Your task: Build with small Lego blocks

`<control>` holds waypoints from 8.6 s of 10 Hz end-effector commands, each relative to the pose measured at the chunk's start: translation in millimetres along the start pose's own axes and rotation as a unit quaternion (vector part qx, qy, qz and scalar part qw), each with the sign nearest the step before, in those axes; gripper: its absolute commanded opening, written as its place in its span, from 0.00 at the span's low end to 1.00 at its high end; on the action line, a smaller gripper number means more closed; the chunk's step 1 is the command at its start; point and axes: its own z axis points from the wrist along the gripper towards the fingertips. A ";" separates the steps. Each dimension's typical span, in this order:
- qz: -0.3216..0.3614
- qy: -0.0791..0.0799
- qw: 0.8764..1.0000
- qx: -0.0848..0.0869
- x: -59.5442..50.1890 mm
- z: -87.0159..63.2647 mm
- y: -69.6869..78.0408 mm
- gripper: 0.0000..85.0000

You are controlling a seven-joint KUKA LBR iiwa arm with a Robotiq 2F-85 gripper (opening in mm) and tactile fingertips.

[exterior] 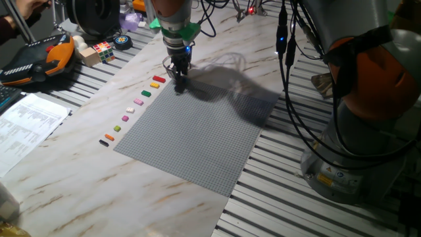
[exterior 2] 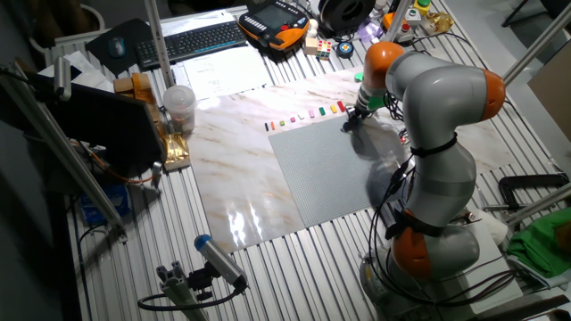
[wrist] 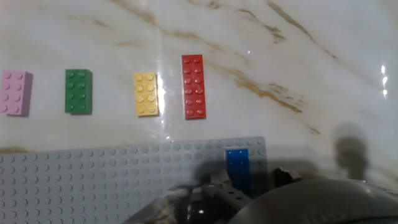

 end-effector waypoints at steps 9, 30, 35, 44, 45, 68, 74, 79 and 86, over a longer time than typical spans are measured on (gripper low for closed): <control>0.006 0.005 1.000 -0.006 -3.3 -14.0 5.4 0.52; -0.004 0.001 1.000 -0.027 -71.7 3.2 38.5 0.41; -0.007 0.005 0.999 -0.034 -72.3 6.9 39.1 0.38; -0.011 0.005 0.999 -0.037 -72.4 6.0 39.9 0.33; -0.012 0.004 0.999 -0.037 -72.4 6.1 39.9 0.32; 0.001 0.003 1.000 -0.017 3.9 -13.2 40.6 0.01; 0.000 0.002 1.000 -0.017 1.6 -6.8 41.4 0.01; -0.001 0.001 1.000 -0.020 0.9 -4.6 41.5 0.01; 0.001 0.002 1.000 -0.024 0.0 -1.8 40.4 0.01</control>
